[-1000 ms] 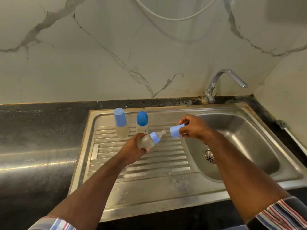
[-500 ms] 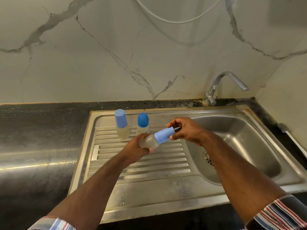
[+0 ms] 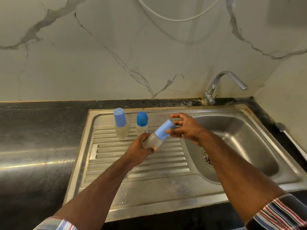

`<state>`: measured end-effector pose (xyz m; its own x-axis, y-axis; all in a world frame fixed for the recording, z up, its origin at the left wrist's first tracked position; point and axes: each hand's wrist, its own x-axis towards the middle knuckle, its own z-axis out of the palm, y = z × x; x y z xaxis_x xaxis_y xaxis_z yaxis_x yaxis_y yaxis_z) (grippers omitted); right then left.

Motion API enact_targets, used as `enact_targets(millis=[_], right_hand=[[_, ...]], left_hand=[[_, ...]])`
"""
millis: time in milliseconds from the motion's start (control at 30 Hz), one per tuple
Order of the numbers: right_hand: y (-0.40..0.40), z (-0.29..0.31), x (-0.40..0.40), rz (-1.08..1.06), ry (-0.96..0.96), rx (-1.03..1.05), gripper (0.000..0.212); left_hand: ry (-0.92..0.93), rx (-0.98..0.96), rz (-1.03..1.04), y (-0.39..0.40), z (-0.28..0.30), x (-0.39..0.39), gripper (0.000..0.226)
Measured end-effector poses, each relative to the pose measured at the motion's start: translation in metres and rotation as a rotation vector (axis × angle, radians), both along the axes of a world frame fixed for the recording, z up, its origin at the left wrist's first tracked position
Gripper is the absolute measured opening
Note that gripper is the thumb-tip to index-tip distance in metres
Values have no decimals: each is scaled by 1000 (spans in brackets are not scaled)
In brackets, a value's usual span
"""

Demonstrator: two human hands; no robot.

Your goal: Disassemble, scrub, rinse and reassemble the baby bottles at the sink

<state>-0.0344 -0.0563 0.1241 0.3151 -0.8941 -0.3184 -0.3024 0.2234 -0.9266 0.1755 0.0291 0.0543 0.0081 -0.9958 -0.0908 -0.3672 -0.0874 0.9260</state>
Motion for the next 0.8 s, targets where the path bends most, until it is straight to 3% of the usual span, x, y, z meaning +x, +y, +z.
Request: enact_targets(millis=[100, 233, 400, 533, 800], right_hand=[[10, -15, 7, -25, -28, 73, 81], [15, -29, 15, -72, 7, 5, 73], [-8, -15, 15, -188, 339, -310, 76], [-24, -14, 31, -136, 461, -365, 74], [-30, -24, 47, -97, 533, -382, 73]], left_hand=[[55, -3, -7, 2, 4, -10, 52], [-60, -34, -66, 2, 0, -10, 56], [-375, -75, 25, 9, -8, 0, 63], [-474, -97, 11, 13, -11, 2, 62], [-489, -106, 63, 11, -17, 18, 58]])
